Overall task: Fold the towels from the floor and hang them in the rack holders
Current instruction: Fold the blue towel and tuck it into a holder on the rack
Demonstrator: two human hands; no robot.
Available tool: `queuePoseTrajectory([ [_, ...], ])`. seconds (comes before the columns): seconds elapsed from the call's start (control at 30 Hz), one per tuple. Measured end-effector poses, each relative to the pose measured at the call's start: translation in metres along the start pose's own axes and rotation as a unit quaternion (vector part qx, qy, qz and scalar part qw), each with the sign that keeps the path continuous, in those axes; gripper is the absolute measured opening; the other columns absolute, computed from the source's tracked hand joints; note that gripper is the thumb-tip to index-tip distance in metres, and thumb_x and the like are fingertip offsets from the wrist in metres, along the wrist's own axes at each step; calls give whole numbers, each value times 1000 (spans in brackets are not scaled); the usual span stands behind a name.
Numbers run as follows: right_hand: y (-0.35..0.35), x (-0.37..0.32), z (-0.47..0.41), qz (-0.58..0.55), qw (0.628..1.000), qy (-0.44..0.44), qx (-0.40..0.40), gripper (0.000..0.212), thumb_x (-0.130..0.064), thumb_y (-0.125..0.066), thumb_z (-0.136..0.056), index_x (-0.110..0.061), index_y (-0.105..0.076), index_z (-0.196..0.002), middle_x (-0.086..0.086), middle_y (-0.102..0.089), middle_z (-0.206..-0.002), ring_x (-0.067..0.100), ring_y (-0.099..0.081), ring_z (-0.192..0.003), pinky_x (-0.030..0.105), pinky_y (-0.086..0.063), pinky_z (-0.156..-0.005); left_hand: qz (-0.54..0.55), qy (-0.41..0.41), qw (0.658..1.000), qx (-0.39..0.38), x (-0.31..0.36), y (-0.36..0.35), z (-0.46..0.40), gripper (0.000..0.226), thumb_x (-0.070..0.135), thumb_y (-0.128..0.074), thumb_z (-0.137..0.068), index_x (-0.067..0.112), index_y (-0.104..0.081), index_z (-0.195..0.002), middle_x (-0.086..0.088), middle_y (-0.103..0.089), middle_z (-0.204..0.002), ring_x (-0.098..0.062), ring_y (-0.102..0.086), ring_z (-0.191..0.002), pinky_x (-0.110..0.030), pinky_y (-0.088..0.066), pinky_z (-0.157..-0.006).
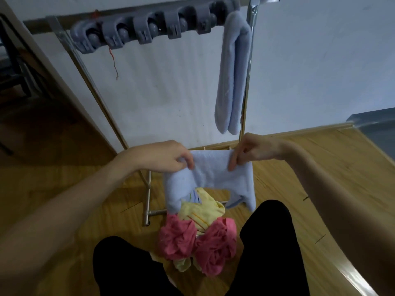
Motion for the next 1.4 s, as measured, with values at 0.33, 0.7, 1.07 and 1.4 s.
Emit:
queuePoseTrajectory([
  [0.33,118,-46,35,245,908,74,331,25,2,-66,-78,-14,-78,-93,12,-54,-83,24,-52,-74,24,-33,-68,-172,24,956,235,21,94,-33,50,7,-59,-86,22,-56,-133,-17,-62,-113,-32,-57,-104,-34,-40,-83],
  [0.7,234,-89,65,220,730,128,634,25,-9,-53,-89,-10,-75,-99,10,-50,-84,26,-53,-77,38,-45,-65,-202,41,854,478,61,237,-50,66,-3,-48,-88,31,-39,-144,-21,-46,-105,-41,-50,-98,-48,-43,-79],
  [1.07,265,-76,41,281,698,49,657,52,-12,-28,-78,-9,-68,-112,10,-67,-115,36,-52,-88,40,-42,-76,-257,124,822,492,65,254,-108,52,-11,-54,-81,7,-47,-130,-15,-48,-117,-35,-49,-105,-41,-44,-74],
  [1.4,249,-35,-13,266,786,10,558,33,3,-43,-74,-1,-60,-102,10,-59,-123,45,-55,-85,44,-48,-68,-310,161,802,484,36,215,-129,56,-2,-56,-85,10,-40,-137,-10,-38,-141,-29,-50,-106,-31,-40,-60],
])
Point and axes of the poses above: each hand's wrist, its own z-axis away from the middle knuckle, its own y-axis out of the back of the hand, x = y × z, the point moved 7 cm from there along -z, towards the middle knuckle
